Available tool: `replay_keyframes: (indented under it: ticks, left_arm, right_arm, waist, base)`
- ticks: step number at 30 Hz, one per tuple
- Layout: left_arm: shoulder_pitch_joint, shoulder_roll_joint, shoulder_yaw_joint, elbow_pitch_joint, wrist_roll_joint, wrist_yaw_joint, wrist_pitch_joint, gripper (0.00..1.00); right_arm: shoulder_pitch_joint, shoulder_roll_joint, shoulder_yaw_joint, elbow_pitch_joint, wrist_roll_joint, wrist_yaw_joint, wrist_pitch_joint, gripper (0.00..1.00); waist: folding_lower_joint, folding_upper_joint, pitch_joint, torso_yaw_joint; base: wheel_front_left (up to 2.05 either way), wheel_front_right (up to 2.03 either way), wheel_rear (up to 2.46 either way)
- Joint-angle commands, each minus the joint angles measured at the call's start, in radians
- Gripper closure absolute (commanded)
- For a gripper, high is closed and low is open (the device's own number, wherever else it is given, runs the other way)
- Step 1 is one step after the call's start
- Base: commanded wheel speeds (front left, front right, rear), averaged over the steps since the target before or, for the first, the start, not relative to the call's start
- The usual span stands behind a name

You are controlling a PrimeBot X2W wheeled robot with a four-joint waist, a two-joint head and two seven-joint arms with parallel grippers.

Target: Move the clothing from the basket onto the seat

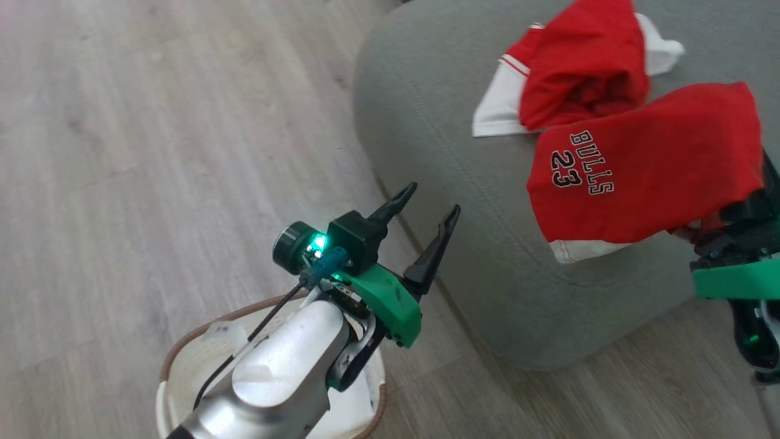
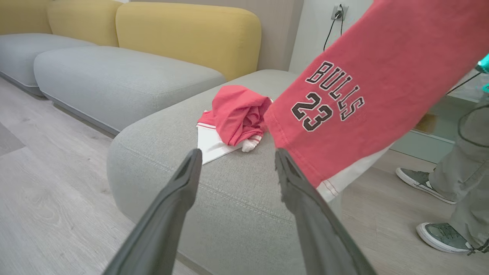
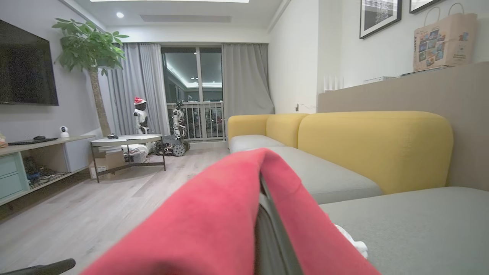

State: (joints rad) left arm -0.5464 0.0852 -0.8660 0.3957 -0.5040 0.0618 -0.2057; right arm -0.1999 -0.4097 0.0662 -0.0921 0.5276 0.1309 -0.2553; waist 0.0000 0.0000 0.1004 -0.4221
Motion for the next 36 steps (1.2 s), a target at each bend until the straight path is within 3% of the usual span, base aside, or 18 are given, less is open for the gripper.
replay_keyframes:
  ticks: [1, 10, 21, 30, 36]
  left_arm:
    - [-0.061, -0.002, 0.033, -0.023, 0.007, 0.005, -0.013, 0.0]
    - [-0.073, -0.007, 0.031, 0.004, 0.002, 0.003, -0.026, 0.0]
    - [-0.098, -0.014, 0.022, 0.025, 0.002, 0.003, -0.033, 0.0]
    - [-0.153, -0.024, -0.002, 0.04, 0.012, 0.013, -0.02, 0.0]
    - [-0.204, -0.03, -0.03, 0.051, 0.028, 0.025, 0.004, 0.0]
  right_arm:
    - [-0.009, -0.01, 0.004, -0.04, 0.0, 0.0, -0.006, 1.0]
    - [-0.021, -0.014, 0.01, -0.045, 0.005, 0.0, -0.006, 1.0]
    - [-0.121, -0.051, 0.021, -0.001, 0.049, 0.0, -0.006, 1.0]
    - [-0.343, -0.184, 0.016, 0.158, 0.162, 0.0, -0.006, 1.0]
    - [-0.507, -0.278, 0.034, 0.344, 0.23, 0.0, -0.006, 1.0]
  waist:
    - [0.0, 0.0, 0.008, -0.039]
    - [0.0, 0.0, 0.018, -0.096]
    - [0.0, 0.0, 0.047, -0.107]
    - [0.0, 0.0, 0.131, -0.056]
    - [0.0, 0.0, 0.216, -0.004]
  base:
    - [0.0, 0.0, 0.0]
    - [0.0, 0.0, 0.0]
    - [0.0, 0.0, 0.0]
    - [0.0, 0.0, 0.0]
    - [0.0, 0.0, 0.0]
